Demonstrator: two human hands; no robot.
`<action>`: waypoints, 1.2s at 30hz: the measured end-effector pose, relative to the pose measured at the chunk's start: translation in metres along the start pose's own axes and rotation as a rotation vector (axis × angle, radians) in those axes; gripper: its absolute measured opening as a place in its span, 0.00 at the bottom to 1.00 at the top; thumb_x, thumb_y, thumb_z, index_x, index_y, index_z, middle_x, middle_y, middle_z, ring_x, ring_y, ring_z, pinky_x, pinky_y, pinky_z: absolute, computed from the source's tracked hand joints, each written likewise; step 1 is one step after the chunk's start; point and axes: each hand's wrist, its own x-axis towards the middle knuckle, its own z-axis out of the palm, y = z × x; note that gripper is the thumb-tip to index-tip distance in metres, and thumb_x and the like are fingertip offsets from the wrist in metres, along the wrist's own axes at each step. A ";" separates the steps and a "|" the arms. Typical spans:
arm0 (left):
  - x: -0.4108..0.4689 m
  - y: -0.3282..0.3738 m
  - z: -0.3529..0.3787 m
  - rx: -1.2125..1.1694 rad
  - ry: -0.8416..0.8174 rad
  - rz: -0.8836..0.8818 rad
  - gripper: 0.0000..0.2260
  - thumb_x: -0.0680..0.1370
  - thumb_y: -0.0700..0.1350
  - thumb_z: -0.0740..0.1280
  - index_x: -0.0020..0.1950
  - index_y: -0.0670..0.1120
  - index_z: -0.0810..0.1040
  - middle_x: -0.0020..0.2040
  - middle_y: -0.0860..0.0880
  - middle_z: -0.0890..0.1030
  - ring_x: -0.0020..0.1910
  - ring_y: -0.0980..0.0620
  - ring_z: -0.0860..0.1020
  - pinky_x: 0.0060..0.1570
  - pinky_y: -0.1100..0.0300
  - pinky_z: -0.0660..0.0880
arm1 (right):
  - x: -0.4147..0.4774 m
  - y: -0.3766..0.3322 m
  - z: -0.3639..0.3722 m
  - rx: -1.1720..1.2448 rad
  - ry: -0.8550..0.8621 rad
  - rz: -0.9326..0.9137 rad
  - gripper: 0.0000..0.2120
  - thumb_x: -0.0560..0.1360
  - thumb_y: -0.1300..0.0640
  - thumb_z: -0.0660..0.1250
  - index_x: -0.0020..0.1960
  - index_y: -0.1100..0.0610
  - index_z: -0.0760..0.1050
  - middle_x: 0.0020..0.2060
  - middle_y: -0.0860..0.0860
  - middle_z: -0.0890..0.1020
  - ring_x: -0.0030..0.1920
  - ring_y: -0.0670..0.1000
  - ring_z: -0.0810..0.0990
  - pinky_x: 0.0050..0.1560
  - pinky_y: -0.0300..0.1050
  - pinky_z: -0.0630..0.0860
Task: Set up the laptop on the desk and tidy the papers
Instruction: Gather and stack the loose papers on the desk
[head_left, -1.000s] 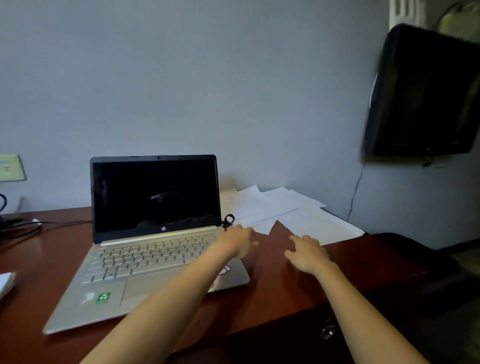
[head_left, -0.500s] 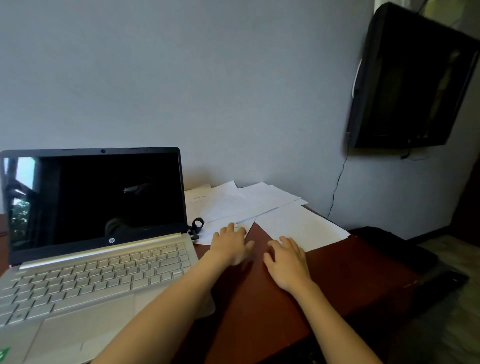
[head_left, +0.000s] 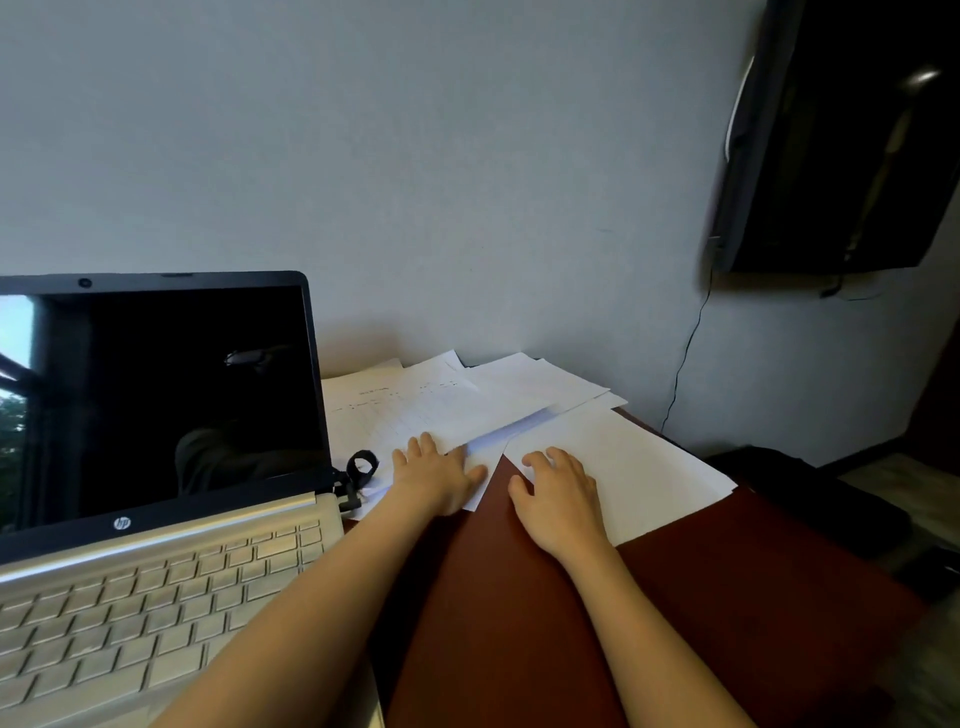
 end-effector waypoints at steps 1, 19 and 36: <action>0.003 -0.001 0.000 0.001 0.009 -0.001 0.25 0.81 0.58 0.47 0.75 0.49 0.60 0.74 0.39 0.57 0.73 0.40 0.55 0.70 0.44 0.52 | 0.003 0.000 0.001 0.011 0.002 -0.003 0.20 0.81 0.50 0.52 0.70 0.54 0.65 0.69 0.52 0.67 0.70 0.51 0.63 0.68 0.46 0.62; -0.044 0.047 -0.021 -0.253 -0.099 0.446 0.17 0.82 0.51 0.54 0.67 0.45 0.71 0.65 0.43 0.74 0.63 0.43 0.72 0.63 0.52 0.68 | 0.007 0.011 -0.013 1.222 0.006 0.385 0.24 0.74 0.46 0.65 0.65 0.56 0.70 0.56 0.56 0.79 0.54 0.55 0.79 0.54 0.53 0.77; -0.017 0.005 -0.028 -0.365 -0.059 0.026 0.25 0.80 0.54 0.57 0.76 0.48 0.56 0.73 0.43 0.61 0.71 0.41 0.62 0.70 0.48 0.60 | 0.011 0.059 -0.034 0.988 0.166 0.786 0.16 0.76 0.69 0.57 0.62 0.67 0.71 0.59 0.63 0.76 0.53 0.61 0.75 0.58 0.61 0.73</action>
